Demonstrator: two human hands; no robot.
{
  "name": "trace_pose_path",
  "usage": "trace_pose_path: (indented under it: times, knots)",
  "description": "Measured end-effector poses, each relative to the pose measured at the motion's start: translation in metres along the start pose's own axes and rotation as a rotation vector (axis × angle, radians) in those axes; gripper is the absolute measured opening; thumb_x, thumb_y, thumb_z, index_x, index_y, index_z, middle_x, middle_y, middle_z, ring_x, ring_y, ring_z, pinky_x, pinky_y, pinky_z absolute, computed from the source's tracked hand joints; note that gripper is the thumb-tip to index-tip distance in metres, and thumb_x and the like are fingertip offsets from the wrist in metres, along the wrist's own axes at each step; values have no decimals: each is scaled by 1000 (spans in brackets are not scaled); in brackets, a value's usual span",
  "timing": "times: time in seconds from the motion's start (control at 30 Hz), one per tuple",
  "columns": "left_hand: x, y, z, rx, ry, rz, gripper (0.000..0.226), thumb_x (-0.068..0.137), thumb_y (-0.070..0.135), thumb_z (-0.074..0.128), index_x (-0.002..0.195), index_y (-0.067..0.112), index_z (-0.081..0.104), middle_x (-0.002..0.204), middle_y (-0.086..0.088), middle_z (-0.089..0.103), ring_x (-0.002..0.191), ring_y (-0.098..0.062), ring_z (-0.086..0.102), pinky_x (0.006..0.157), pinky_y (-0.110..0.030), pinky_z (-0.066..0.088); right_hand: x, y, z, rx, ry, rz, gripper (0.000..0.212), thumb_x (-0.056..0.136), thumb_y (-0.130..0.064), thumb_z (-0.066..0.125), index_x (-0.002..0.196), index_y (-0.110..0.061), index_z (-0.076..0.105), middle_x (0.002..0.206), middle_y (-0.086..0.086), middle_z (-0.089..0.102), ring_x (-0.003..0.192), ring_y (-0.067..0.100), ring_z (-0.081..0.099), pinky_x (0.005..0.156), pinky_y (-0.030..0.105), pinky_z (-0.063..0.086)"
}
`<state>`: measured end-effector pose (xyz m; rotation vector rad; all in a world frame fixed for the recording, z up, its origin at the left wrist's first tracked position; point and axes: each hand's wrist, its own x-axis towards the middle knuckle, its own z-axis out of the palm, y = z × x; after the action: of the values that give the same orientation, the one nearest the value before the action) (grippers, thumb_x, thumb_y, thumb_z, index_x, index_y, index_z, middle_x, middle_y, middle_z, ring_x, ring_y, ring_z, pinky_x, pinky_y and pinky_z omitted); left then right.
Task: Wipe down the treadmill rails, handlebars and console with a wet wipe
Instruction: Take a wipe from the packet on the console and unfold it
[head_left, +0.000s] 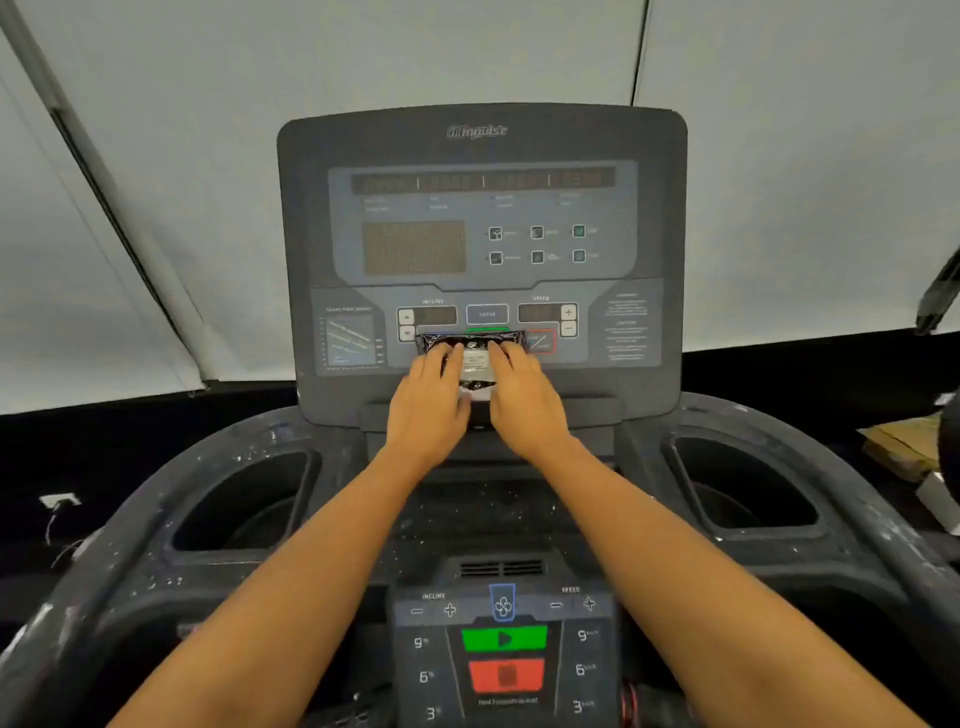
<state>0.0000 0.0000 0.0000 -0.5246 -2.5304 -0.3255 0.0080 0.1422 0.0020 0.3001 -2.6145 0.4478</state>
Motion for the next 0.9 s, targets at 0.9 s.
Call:
trace_pose_path:
  times: [0.9]
  knots:
    - [30,-27,-5,-544,-86,-76,34,87,-9,52,115,11,51,113,-6,47,105,-22,48,93,-31,44,9,1,9,321,208,107,19,94,-4,51,110,-4,61,105,13,63,93,29,59,75,42,52]
